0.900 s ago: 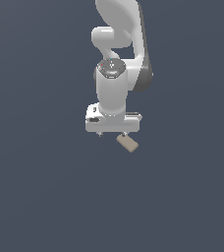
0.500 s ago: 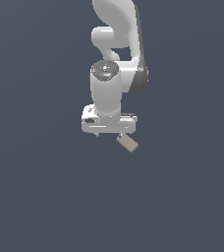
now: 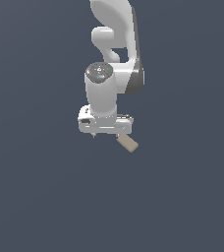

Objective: Pick up the object and move it to a goal position.

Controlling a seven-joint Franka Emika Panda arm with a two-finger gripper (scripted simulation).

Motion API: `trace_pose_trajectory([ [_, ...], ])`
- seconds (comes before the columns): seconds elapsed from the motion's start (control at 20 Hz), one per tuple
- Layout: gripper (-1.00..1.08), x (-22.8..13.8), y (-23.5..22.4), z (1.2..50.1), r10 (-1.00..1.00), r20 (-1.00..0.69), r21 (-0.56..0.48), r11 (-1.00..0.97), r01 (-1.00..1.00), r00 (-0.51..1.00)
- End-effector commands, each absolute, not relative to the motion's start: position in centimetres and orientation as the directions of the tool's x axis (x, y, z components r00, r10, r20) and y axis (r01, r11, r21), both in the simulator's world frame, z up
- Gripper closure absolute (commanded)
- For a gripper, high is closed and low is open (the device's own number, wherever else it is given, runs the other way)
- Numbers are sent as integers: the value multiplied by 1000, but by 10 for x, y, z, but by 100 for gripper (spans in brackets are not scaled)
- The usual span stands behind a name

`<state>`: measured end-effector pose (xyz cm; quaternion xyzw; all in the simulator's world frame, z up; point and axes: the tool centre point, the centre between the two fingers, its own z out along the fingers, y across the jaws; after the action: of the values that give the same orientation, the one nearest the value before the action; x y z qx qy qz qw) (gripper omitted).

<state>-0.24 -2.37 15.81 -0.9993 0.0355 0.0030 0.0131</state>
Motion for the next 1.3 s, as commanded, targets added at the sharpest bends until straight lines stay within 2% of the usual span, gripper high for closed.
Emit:
trace_pose_trajectory([
  [0.0, -92, -3, -22, 157, -61, -7, -25, -998, -61, 998],
  [0.35, -92, -8, -10, 143, 40, -6, -17, -999, 40, 999],
  [0.65, -92, -17, 11, 123, 203, -6, -7, -979, 203, 979],
  [1.25, -92, -47, 66, 77, 579, -4, 1, -815, 579, 815],
])
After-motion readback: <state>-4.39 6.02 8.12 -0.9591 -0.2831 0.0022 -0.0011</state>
